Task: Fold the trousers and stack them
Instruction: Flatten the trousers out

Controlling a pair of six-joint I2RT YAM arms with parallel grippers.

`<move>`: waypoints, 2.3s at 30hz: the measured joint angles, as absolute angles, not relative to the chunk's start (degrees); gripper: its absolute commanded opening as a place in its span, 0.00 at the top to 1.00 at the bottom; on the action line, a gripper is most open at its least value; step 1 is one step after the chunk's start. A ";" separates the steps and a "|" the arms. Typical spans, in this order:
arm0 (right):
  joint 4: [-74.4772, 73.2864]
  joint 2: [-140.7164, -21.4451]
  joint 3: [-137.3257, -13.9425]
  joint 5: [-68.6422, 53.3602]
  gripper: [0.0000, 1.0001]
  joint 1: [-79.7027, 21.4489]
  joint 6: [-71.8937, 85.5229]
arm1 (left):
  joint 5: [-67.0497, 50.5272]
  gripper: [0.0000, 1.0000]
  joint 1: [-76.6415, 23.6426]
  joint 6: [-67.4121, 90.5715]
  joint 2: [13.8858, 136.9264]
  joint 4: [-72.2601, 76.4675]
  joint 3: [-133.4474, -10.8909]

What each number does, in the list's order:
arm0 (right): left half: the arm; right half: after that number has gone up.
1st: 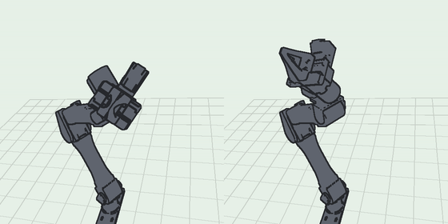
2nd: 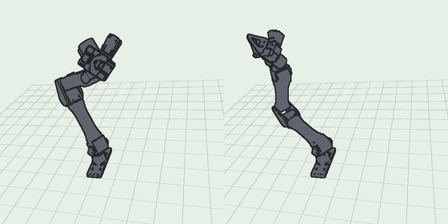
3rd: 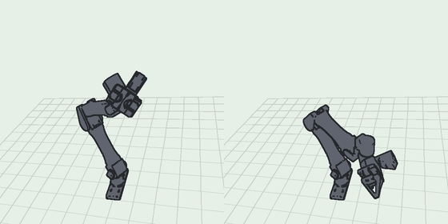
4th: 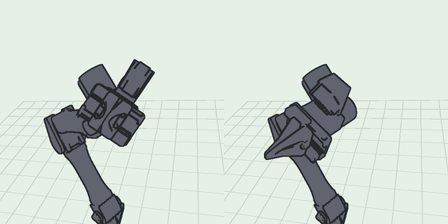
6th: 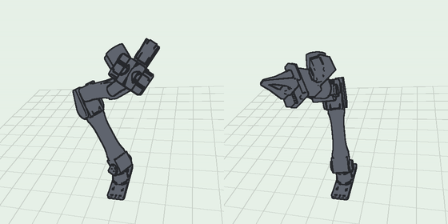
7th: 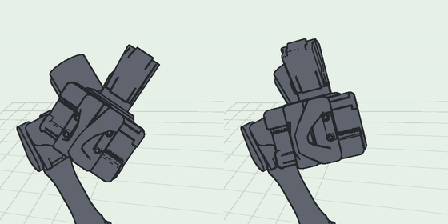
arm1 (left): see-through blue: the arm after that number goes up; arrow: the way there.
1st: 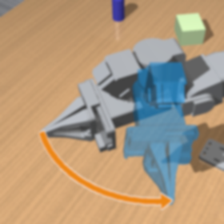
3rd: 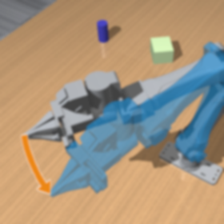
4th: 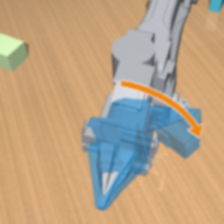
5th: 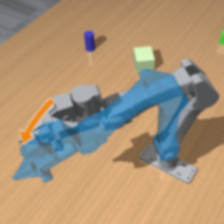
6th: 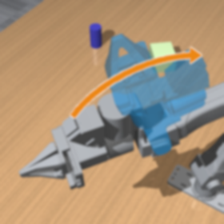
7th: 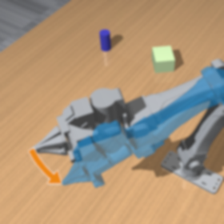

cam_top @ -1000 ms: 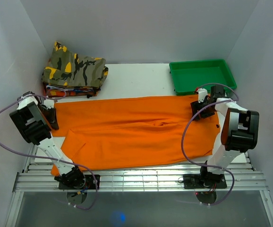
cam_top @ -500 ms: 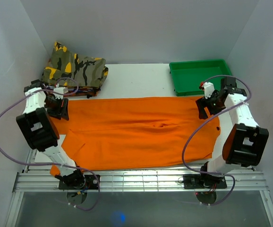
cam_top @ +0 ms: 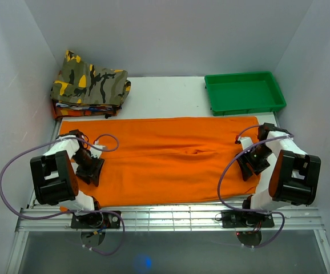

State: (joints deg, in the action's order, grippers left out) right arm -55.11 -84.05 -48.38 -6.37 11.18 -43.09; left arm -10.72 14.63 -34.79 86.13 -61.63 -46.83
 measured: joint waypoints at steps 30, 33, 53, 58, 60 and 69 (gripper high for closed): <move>-51.07 -86.61 -70.81 -22.33 0.05 11.68 -36.29 | -5.74 1.00 26.04 -27.83 111.70 -56.88 -77.91; -54.78 -85.34 -62.89 -30.11 0.10 31.33 -41.58 | -5.76 1.00 26.04 -27.33 111.98 -56.90 -78.17; -52.73 -105.23 -59.00 -43.40 0.21 34.76 -31.99 | -6.17 1.00 26.11 -26.65 112.20 -57.17 -78.48; -53.08 -107.61 -60.23 -45.56 0.27 31.42 -29.43 | -6.26 1.00 26.13 -26.52 112.25 -57.19 -78.54; -52.95 -108.05 -60.25 -45.76 0.33 30.72 -29.26 | -6.24 1.00 26.13 -26.55 112.25 -57.21 -78.56; -54.06 -106.67 -60.86 -40.29 0.92 33.85 -36.29 | -6.26 1.00 26.15 -26.52 112.53 -57.41 -78.81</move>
State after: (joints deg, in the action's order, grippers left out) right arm -54.06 -106.67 -60.86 -40.29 33.85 -36.29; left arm -6.26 26.15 -26.52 112.53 -57.41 -78.81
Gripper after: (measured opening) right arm 0.107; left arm 0.008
